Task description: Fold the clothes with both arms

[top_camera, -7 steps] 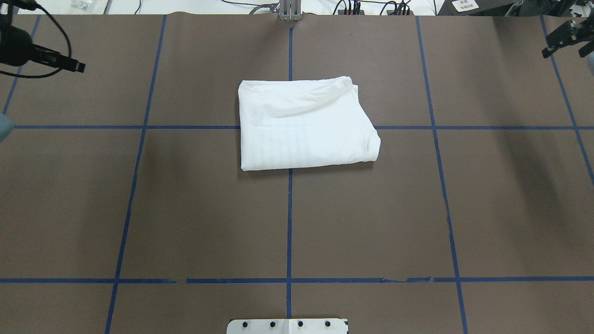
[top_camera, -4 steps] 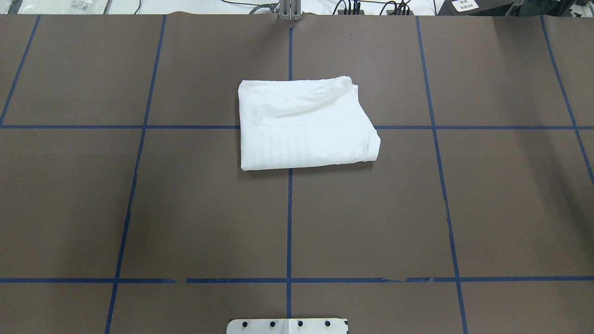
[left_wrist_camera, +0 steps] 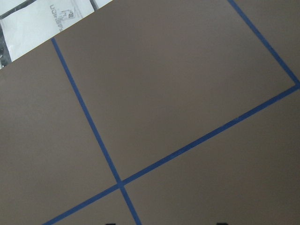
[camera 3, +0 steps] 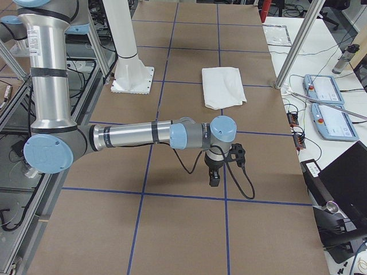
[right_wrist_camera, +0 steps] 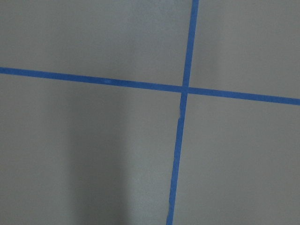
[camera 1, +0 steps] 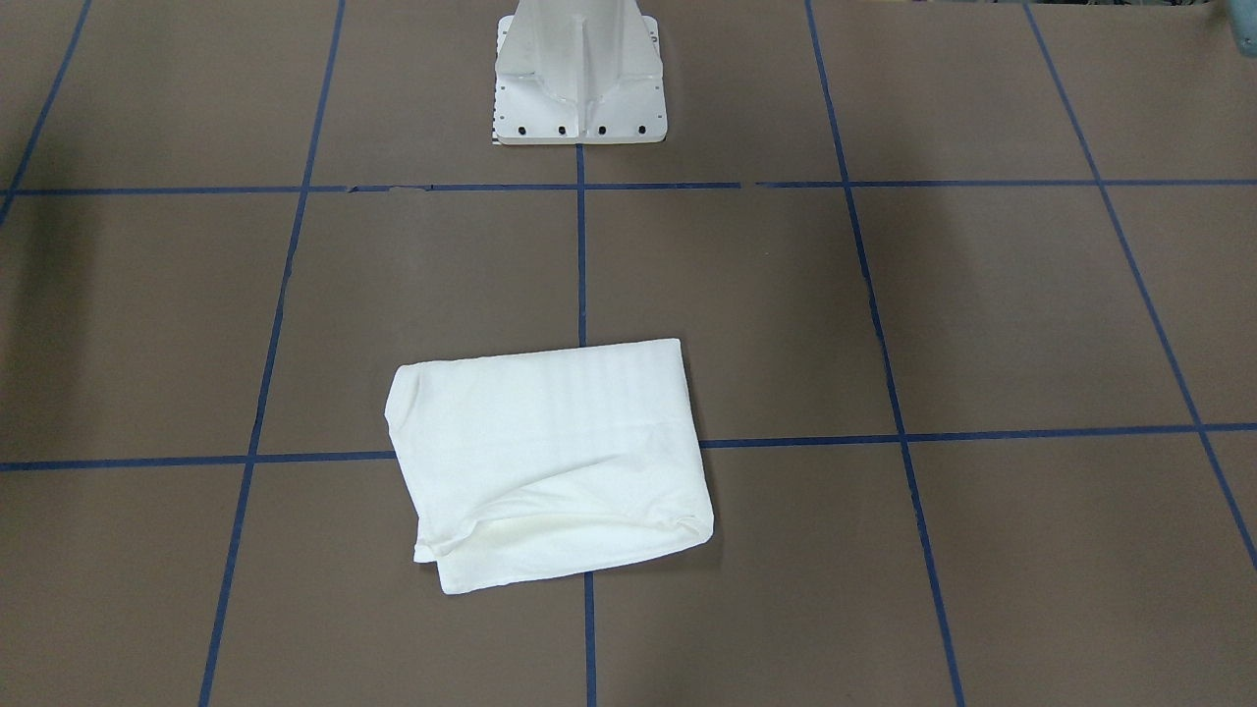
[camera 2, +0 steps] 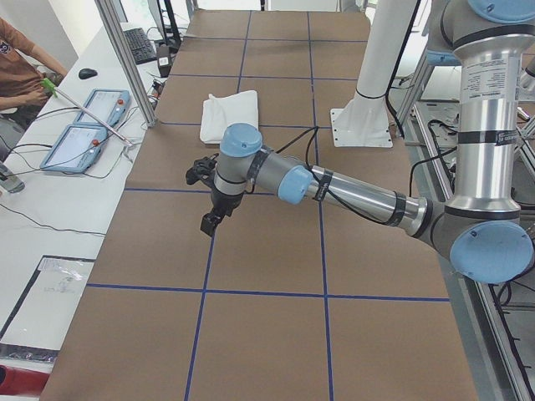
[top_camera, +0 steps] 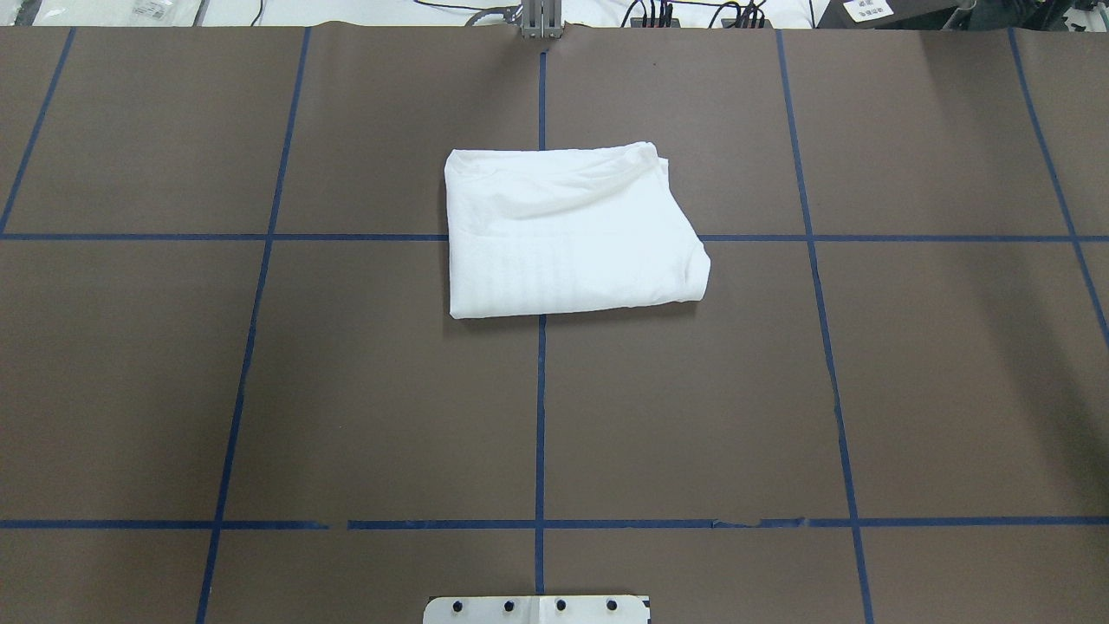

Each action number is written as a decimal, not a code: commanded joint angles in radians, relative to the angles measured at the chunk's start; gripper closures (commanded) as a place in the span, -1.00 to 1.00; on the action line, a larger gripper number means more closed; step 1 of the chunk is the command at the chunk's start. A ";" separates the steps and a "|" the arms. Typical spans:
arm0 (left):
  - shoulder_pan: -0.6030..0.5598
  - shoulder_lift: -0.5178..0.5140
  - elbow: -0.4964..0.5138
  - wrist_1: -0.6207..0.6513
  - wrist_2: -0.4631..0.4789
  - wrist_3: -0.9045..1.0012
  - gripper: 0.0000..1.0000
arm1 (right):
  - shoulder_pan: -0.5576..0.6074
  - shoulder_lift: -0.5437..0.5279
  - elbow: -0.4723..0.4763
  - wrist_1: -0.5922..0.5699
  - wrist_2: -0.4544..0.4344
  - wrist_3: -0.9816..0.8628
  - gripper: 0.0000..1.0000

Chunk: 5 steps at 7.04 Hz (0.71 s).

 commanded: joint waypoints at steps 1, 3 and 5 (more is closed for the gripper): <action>-0.022 0.038 0.015 0.001 -0.008 -0.008 -1.00 | 0.000 -0.022 0.015 -0.001 0.005 0.003 -1.00; -0.024 0.029 0.124 -0.008 -0.011 -0.031 -1.00 | 0.000 -0.042 0.024 -0.003 0.030 0.009 -1.00; -0.024 0.033 0.135 -0.010 -0.012 -0.030 -1.00 | -0.003 -0.039 0.015 -0.001 0.027 0.013 -1.00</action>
